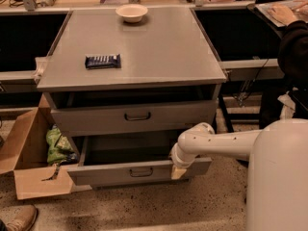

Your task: Open middle drawer

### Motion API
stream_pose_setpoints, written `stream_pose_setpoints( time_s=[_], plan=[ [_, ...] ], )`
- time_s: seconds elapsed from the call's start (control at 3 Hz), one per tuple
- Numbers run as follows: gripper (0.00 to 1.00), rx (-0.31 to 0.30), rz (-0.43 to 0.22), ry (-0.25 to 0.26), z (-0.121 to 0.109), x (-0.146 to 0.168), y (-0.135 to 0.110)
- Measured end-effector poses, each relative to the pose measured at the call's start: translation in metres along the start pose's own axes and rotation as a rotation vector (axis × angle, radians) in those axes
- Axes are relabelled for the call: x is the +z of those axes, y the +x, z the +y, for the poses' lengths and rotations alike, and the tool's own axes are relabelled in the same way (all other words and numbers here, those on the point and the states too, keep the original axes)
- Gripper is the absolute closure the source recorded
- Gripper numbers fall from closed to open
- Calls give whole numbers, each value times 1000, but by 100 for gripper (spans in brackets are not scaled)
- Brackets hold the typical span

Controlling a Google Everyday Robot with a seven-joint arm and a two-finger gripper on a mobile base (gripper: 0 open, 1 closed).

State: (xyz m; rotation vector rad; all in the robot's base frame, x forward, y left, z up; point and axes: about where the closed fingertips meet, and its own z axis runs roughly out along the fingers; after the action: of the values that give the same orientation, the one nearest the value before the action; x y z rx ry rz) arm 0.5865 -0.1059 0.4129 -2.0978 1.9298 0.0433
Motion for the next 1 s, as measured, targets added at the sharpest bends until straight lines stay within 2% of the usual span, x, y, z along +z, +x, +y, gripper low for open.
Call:
stream_pose_setpoints(
  time_s=[0.33,0.67,1.0],
  plan=[
    [0,0,0,0,0,0,0],
    [0,0,0,0,0,0,0],
    [0,-16,-23,-33,11,2,-1]
  ],
)
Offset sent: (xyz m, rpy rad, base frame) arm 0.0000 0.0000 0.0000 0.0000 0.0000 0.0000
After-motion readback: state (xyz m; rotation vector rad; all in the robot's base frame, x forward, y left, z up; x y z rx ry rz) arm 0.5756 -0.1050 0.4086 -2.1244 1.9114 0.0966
